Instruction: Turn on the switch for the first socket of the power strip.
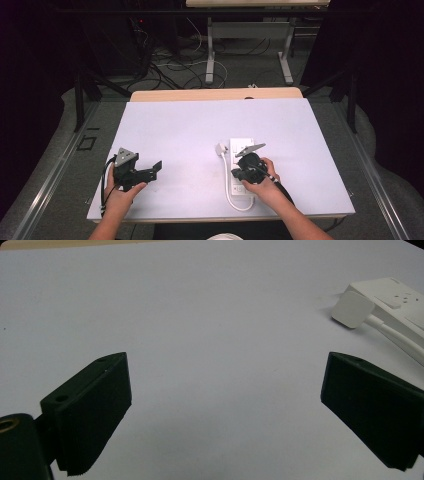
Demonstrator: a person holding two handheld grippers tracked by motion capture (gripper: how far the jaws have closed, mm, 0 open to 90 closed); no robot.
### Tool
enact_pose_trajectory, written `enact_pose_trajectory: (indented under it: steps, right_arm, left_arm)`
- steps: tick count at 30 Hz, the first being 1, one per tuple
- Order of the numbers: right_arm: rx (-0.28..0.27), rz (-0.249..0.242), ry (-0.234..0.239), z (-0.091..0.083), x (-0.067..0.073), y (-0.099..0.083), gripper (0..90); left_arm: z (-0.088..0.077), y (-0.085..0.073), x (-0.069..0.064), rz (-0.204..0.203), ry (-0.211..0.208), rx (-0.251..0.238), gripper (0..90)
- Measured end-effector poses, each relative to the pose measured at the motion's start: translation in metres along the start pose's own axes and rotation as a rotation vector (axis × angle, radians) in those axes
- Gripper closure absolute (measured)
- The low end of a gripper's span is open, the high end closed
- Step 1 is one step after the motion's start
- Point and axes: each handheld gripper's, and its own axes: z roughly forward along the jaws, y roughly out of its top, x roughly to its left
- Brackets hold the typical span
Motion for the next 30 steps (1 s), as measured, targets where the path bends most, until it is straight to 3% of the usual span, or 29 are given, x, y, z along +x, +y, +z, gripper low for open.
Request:
enact_pose_trajectory:
  steps: [14,19,23,26,28,30]
  right_arm:
    - [-0.026,0.007,-0.017,0.0011,-0.0008,0.0005,88.2]
    - [-0.004,0.009,-0.013,-0.0005,-0.0017,0.0007,88.3]
    - [-0.03,0.013,-0.013,0.001,-0.002,-0.0002,88.3]
    - [-0.008,0.015,-0.005,-0.0003,-0.0028,0.0002,88.4]
    - [-0.034,0.017,-0.004,0.0015,-0.0029,-0.0005,88.4]
    - [-0.011,0.019,-0.002,-0.0002,-0.0032,-0.0001,88.4]
  left_arm:
    - [0.0002,0.0,0.0,-0.001,0.0,0.002,5.9]
    - [0.0001,0.0,0.0,-0.002,0.001,-0.001,5.9]
    - [0.0001,-0.0001,-0.0001,0.0,0.001,0.002,5.9]
    - [0.0002,-0.0001,0.0,-0.001,0.001,0.002,5.9]
    - [0.0002,-0.0001,0.0,0.0,0.001,0.002,6.0]
    - [0.0002,-0.0001,-0.0001,0.0,0.001,0.001,6.1]
